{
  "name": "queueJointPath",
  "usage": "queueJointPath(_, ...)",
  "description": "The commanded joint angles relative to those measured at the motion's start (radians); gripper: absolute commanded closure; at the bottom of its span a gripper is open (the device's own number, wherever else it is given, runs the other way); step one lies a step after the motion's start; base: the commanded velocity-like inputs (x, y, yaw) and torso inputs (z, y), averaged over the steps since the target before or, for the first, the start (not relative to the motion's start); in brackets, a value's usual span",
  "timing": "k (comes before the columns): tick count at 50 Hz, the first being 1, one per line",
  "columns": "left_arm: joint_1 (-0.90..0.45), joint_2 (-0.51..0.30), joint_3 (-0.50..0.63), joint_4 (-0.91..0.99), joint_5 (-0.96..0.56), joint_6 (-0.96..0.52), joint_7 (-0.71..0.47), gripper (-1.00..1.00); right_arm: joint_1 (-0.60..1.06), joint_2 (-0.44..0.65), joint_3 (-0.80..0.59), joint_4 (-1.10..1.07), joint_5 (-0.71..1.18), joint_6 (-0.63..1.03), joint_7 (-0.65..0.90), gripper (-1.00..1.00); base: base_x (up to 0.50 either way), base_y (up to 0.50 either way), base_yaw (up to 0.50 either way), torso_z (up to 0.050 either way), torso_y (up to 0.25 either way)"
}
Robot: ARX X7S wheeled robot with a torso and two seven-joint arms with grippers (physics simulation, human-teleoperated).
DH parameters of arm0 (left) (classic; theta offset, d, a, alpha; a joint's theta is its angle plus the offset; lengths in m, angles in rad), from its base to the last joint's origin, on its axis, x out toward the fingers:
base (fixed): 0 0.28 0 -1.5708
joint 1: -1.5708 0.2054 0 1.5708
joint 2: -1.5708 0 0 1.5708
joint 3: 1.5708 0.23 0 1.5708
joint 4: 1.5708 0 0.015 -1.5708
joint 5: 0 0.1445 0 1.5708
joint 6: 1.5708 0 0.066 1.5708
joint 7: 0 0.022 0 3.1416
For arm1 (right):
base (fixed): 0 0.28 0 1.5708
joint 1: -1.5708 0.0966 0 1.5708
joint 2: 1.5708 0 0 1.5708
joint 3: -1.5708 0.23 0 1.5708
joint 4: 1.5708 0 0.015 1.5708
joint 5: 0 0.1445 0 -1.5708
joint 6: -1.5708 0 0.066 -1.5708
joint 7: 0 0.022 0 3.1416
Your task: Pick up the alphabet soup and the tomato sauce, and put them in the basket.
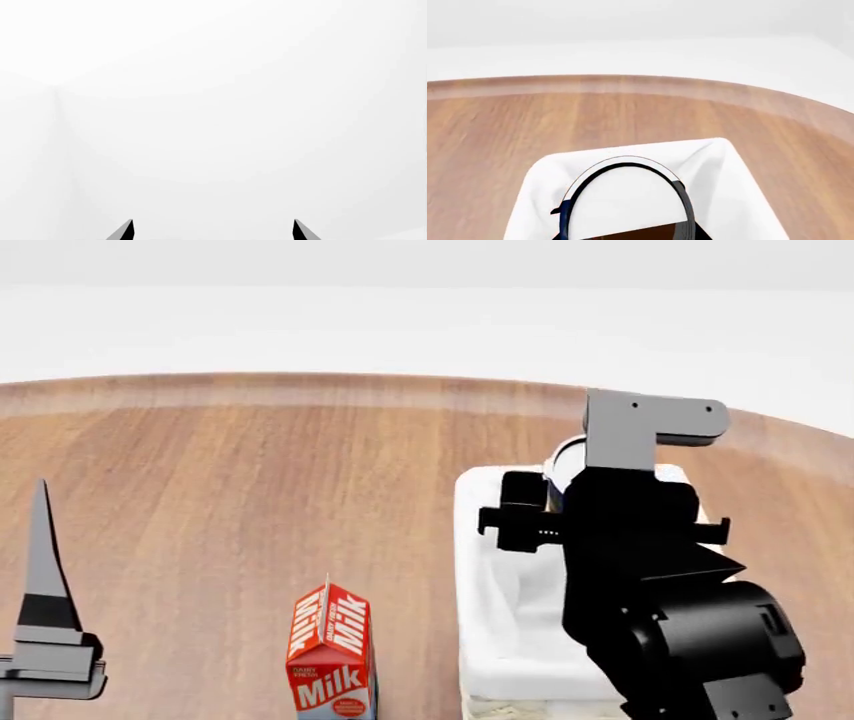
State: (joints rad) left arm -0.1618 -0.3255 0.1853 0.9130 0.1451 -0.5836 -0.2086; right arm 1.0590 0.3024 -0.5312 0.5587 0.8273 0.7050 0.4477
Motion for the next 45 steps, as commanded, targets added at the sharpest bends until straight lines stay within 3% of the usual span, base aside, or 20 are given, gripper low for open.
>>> queueJointPath(1, 0.003, 0.000, 0.003, -0.011, -0.004, 0.010, -0.005, -1.00, 0.028, -0.024, -0.005, 0.105, -0.065, -0.034, -0.042, 1.00, 0.00, 0.00, 0.00, 0.000, 0.000)
queueJointPath(45, 0.007, -0.008, 0.005, -0.023, -0.018, 0.023, -0.016, -1.00, 0.050, -0.053, -0.041, 0.283, -0.112, -0.100, -0.105, 1.00, 0.00, 0.00, 0.00, 0.000, 0.001)
